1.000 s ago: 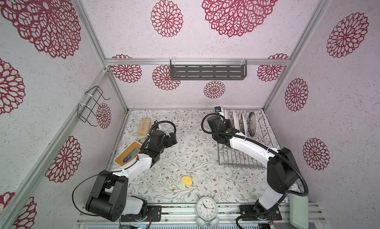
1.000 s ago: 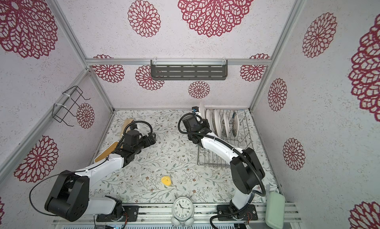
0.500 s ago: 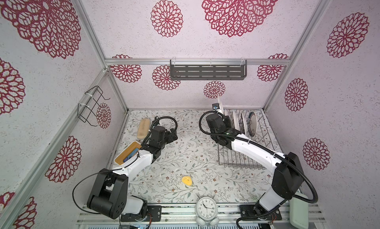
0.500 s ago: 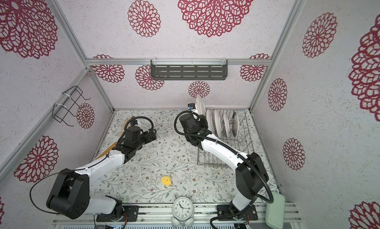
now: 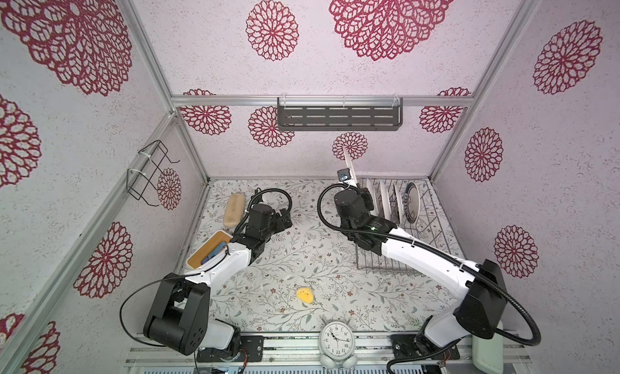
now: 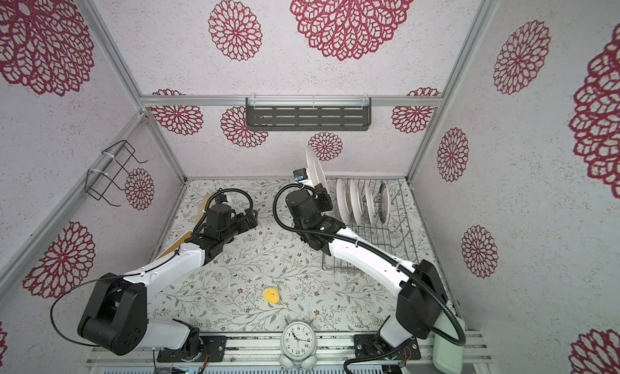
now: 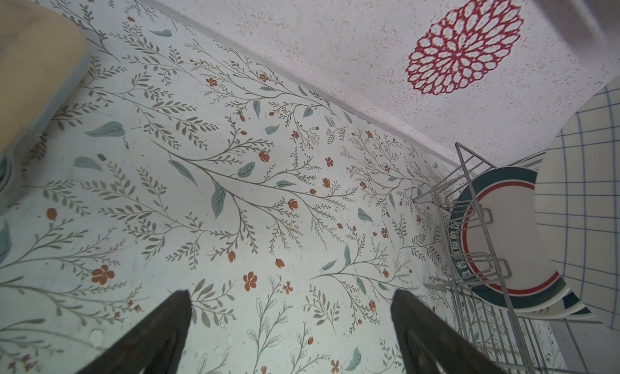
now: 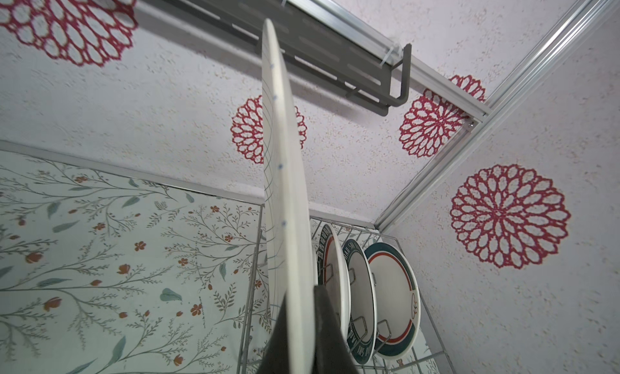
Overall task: Unload the plates from the dish rack
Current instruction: Pick up the plate from the dish rack, then place the plate at the top-center of the table.
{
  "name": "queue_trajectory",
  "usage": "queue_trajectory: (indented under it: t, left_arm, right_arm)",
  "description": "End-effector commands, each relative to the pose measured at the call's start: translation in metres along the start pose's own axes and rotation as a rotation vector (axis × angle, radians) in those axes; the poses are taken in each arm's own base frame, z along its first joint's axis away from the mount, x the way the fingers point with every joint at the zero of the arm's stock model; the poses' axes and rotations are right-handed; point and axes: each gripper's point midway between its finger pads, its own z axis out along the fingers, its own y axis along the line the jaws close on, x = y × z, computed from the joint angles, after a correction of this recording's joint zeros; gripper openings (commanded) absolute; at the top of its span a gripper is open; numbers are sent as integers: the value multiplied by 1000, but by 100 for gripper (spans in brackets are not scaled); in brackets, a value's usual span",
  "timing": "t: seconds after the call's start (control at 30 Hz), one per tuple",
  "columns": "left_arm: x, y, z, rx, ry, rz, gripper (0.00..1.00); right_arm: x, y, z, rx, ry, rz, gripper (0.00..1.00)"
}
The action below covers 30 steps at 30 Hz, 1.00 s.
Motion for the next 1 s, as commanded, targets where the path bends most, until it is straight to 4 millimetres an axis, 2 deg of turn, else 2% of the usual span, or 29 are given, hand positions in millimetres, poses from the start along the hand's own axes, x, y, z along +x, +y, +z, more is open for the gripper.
queue_trajectory:
  t: [0.0, 0.2, 0.4, 0.57, 0.67, 0.87, 0.97]
  left_arm:
    - [-13, -16, -8, 49, -30, -18, 97]
    - [-20, -35, -16, 145, -42, -14, 97]
    - [-29, -49, -22, 238, -87, -51, 97]
    - [-38, -59, -30, 318, -146, -105, 97]
    - [-41, -66, -36, 365, -149, -125, 97]
    - [-44, -92, -54, 575, -153, -160, 97]
    - [-43, -94, -54, 615, -132, -191, 98]
  right_arm:
    - [-42, -28, -23, -35, -110, 189, 0]
    - [-59, -35, -52, -247, -221, 379, 0]
    - [-57, -26, -66, -459, -245, 553, 0]
    - [-49, -14, -71, -637, -240, 720, 0]
    - [-43, -9, -67, -720, -203, 816, 0]
    - [-35, -9, -61, -855, -147, 1004, 0]
    - [-33, -7, -61, -919, -136, 1060, 0]
